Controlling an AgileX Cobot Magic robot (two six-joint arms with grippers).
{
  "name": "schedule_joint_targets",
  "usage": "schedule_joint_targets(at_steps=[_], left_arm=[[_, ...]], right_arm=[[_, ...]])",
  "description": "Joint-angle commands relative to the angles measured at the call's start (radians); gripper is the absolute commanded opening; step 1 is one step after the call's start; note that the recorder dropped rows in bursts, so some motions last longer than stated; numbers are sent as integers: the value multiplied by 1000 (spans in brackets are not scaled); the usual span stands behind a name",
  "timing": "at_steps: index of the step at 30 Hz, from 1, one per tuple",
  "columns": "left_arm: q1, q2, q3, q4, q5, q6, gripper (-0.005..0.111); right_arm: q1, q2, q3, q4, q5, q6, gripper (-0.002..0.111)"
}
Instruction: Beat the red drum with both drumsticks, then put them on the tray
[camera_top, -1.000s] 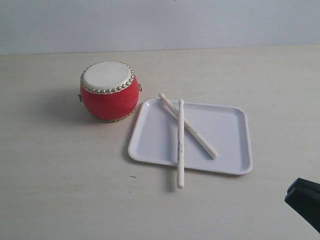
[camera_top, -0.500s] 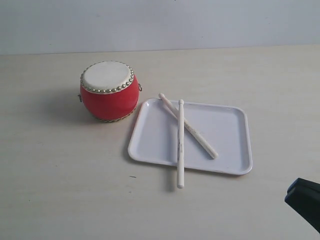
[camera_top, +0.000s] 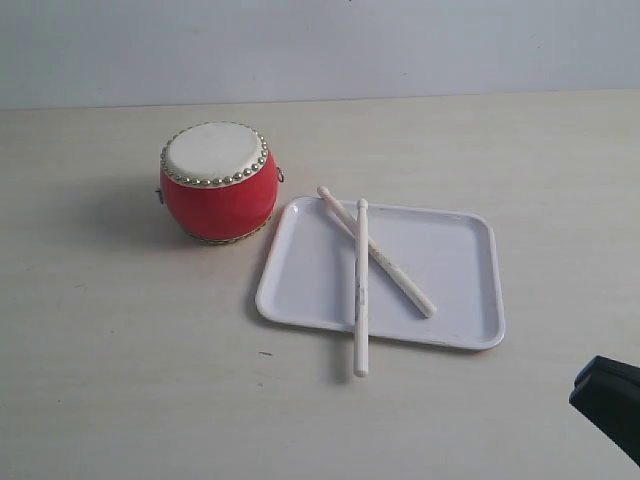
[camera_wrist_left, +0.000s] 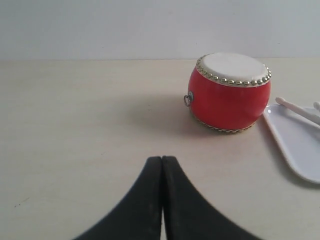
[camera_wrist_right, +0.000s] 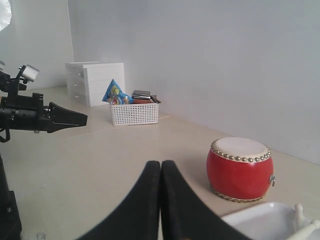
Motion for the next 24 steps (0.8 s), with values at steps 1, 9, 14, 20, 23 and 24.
schedule_joint_targets(at_steps=[1, 9, 14, 20, 23, 24], left_arm=[[3, -6, 3, -12, -7, 12, 0], [8, -6, 3, -10, -10, 24, 0], [74, -6, 3, -10, -10, 24, 0], [82, -6, 3, -10, -10, 24, 0], [82, -6, 3, -10, -10, 24, 0], [82, -6, 3, -10, -10, 24, 0]], right_arm=[[-2, -2, 5, -7, -2, -1, 0], [-2, -2, 5, -7, -2, -1, 0], [-2, -2, 5, -7, -2, -1, 0], [-2, -2, 5, -7, -2, -1, 0], [-2, -2, 5, -7, -2, -1, 0], [-2, -2, 5, -7, -2, -1, 0]])
